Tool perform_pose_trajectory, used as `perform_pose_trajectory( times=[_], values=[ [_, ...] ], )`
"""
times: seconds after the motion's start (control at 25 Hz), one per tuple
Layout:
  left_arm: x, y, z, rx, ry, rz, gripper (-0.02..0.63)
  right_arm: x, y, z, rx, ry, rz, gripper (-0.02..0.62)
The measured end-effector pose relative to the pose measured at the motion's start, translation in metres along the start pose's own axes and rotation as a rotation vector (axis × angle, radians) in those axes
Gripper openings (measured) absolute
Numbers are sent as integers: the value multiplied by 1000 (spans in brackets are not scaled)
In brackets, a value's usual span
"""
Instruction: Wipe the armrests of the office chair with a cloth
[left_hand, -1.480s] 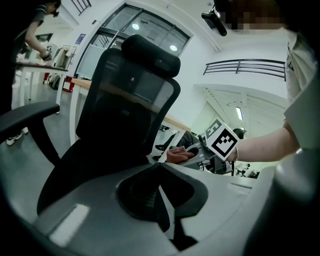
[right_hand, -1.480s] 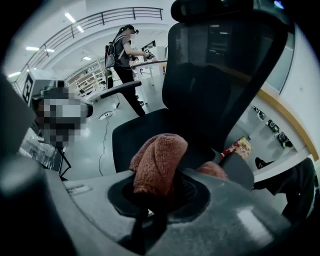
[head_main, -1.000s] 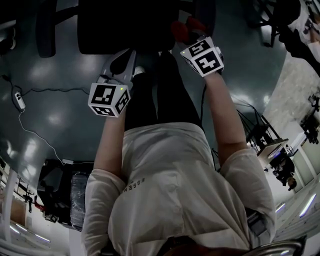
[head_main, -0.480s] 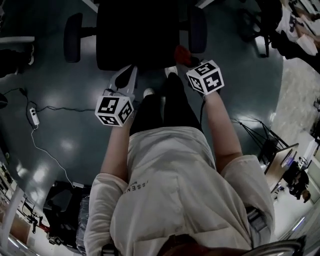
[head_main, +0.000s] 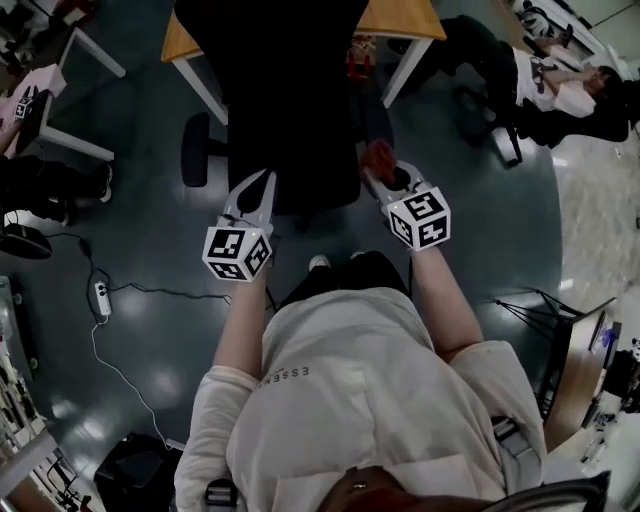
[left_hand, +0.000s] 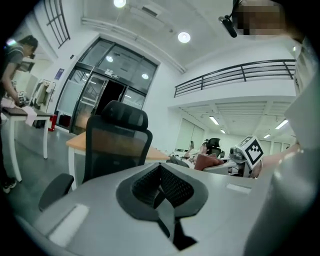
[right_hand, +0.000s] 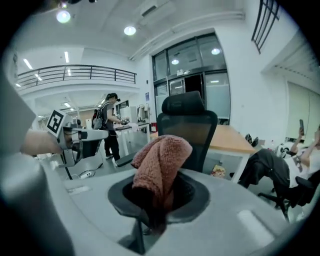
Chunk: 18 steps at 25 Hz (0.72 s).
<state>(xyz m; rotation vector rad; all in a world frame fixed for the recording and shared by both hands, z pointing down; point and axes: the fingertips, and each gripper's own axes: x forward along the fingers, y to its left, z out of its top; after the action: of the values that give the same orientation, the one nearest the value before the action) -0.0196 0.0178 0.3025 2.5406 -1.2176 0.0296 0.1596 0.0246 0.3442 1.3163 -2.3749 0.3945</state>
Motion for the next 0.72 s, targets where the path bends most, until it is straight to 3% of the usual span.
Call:
perform_pose_trajectory(
  times=[0.24,0.44,0.72],
  values=[
    [-31,-18,13,20,-63,7,17,-58,1,8,-22,-81,-107,55],
    [-70,-51,-8,2,-45,-47,17,-93,32,-21,-2,-94,-103,55],
    [-155,-116,-42,-1,-29,-65,17,-160,118,-75,8,-91,-63,55]
  ],
)
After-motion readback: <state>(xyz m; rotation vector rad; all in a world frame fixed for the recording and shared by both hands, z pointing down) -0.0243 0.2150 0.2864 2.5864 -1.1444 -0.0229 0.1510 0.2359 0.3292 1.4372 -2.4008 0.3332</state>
